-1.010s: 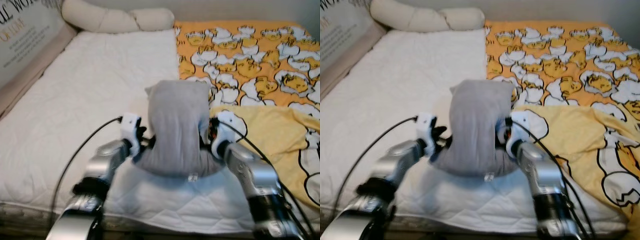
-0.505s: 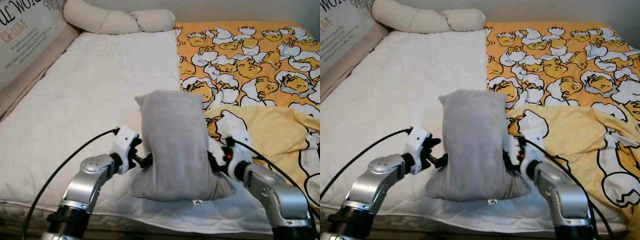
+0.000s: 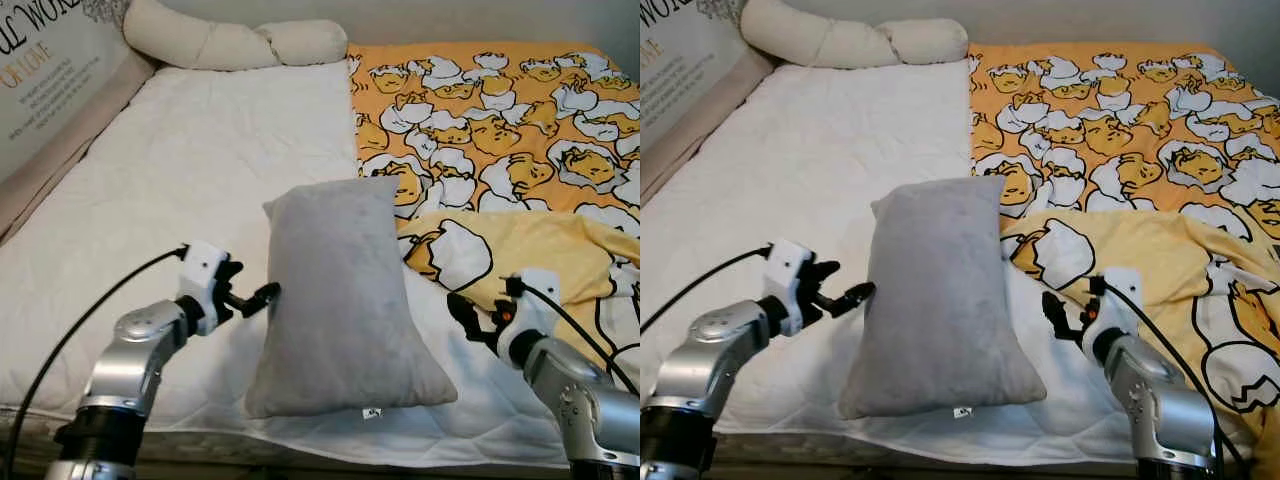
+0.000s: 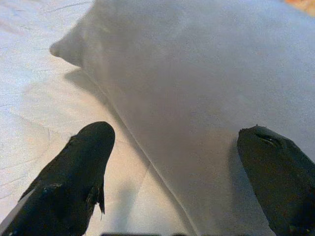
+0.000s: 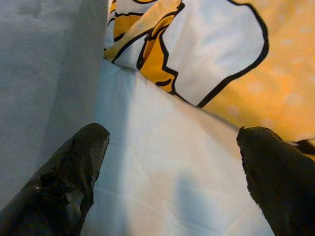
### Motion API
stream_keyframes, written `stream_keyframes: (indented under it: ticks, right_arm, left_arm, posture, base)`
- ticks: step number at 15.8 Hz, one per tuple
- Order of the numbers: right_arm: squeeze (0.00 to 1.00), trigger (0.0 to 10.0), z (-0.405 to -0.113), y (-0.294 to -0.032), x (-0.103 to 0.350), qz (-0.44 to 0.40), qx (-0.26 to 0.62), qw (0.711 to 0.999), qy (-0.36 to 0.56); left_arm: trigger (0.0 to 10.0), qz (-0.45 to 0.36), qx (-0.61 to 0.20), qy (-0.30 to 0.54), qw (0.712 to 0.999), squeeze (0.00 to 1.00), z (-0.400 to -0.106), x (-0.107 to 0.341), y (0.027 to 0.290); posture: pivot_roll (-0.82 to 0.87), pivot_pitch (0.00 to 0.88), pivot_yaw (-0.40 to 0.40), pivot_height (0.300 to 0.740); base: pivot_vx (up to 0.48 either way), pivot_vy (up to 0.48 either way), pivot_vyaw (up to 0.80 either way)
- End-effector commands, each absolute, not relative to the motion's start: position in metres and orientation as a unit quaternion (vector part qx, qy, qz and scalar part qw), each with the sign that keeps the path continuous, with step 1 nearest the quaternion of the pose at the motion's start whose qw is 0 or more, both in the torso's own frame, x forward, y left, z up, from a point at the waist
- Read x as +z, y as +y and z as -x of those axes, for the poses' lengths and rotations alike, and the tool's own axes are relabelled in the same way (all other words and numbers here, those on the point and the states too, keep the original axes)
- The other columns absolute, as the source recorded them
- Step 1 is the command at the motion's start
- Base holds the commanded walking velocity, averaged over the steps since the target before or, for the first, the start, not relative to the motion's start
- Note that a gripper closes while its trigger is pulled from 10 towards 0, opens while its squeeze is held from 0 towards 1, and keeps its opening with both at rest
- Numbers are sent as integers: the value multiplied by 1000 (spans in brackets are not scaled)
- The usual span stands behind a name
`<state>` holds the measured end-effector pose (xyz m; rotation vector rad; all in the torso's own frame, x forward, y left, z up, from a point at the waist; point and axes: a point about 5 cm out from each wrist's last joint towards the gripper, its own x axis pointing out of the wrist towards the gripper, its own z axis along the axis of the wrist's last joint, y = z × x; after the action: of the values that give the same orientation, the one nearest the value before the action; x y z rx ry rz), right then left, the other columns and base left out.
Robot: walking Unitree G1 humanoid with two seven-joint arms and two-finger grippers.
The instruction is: Clean up the room
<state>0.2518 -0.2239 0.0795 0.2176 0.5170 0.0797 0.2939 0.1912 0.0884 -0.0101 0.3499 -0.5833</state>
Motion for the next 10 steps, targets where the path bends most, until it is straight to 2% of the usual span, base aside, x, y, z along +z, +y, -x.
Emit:
stream_keyframes:
  ticks: [1,4,5,7,8,10]
  right_arm:
    - [1000,10000,-255,-222,81,-141,59,960,233]
    - [1000,10000,-267,-203,85,-224,135,945,194]
    - [1000,10000,-274,-198,82,-262,141,935,191]
    - [1000,10000,-281,-188,71,-311,149,915,208]
    - [1000,10000,-281,-184,68,-315,157,911,215]
    - [1000,10000,-280,-163,46,-326,192,886,269]
  left_arm:
    - [10000,35,-279,142,949,1000,-302,99,198]
    - [10000,145,-248,122,950,1000,-317,98,193]
    - [10000,216,-234,131,939,1000,-323,89,187]
    - [10000,291,-226,147,918,1000,-326,71,172]
    - [10000,300,-231,153,913,1000,-325,68,167]
    - [10000,336,-283,198,876,1000,-317,52,132]
  posture:
    - [-130,0,88,740]
    - [-127,0,84,740]
    - [-123,0,80,740]
    - [-123,0,73,740]
    - [-123,0,73,740]
    - [-129,0,73,740]
  base:
    - [0,0,0]
    - [0,0,0]
    - [0,0,0]
    - [0,0,0]
    - [0,0,0]
    - [0,0,0]
